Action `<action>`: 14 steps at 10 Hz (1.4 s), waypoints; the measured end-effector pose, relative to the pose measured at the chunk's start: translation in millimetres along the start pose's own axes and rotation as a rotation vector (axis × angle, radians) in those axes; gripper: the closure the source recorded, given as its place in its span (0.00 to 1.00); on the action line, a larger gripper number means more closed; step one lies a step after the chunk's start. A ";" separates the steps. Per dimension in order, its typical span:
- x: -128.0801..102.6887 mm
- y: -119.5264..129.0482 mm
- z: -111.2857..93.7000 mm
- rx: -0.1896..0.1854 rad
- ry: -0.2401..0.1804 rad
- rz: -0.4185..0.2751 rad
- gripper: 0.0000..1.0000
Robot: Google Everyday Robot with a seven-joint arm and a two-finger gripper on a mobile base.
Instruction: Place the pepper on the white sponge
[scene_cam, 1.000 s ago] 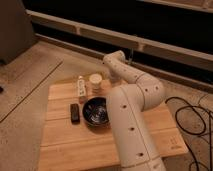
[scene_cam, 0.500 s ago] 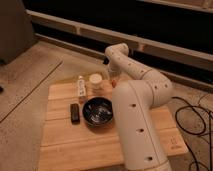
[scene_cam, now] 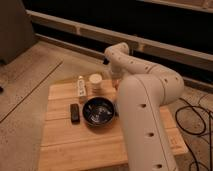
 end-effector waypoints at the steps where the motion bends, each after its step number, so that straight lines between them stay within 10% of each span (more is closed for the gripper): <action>1: 7.6 6.9 -2.1 0.011 0.005 0.002 1.00; 14: 89.8 19.1 1.8 0.112 -0.040 0.187 1.00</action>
